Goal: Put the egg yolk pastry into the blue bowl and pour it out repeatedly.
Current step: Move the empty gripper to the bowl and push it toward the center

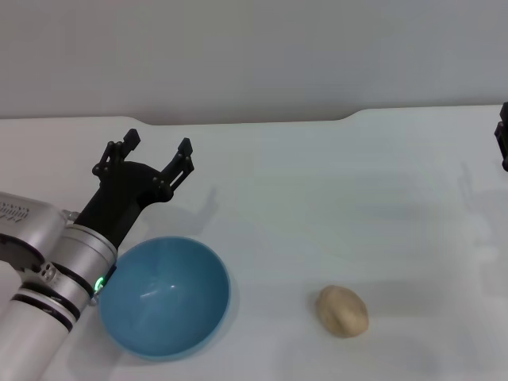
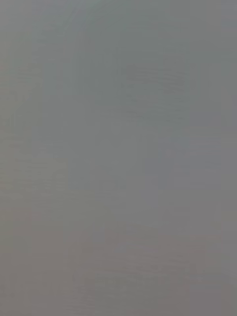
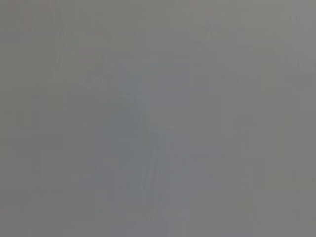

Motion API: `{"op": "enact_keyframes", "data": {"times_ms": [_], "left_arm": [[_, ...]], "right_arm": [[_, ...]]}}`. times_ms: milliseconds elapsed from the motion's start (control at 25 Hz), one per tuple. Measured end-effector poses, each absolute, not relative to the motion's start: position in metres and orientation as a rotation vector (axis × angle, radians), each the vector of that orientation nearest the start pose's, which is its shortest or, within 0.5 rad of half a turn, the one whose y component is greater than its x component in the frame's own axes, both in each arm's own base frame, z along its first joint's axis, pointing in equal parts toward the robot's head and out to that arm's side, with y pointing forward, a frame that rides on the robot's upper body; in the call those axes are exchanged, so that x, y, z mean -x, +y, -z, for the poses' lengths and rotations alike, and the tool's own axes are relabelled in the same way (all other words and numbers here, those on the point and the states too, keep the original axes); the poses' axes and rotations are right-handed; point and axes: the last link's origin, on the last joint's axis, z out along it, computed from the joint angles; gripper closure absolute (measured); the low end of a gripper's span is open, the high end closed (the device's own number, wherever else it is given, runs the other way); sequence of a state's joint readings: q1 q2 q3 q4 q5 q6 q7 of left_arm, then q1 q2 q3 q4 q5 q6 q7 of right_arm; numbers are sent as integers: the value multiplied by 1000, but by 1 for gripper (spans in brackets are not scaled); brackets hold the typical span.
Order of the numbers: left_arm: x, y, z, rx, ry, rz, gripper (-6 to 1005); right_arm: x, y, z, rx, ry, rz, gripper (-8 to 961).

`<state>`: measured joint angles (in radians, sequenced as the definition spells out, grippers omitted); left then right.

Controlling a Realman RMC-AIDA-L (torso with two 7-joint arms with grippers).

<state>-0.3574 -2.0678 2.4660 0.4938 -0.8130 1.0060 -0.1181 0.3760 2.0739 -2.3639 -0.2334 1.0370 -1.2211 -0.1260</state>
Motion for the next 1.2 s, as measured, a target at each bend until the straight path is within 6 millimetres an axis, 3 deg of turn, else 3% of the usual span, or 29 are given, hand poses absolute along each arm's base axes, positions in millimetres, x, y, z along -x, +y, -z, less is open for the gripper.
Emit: {"op": "enact_keyframes", "data": {"times_ms": [520, 720, 880, 1040, 1200], "left_arm": [[261, 318, 72, 1822, -623, 880, 139], [244, 344, 47, 1806, -556, 932, 140], [234, 358, 42, 1835, -552, 905, 140], [215, 379, 33, 1883, -577, 801, 139], [194, 385, 27, 1935, -613, 675, 139]], "right_arm": [[-334, 317, 5, 1495, 399, -558, 420], [-335, 315, 6, 1498, 401, -557, 419], [-337, 312, 7, 1496, 410, -553, 419], [-339, 309, 7, 1492, 419, -547, 419], [-340, 308, 8, 1491, 423, -545, 419]]}}
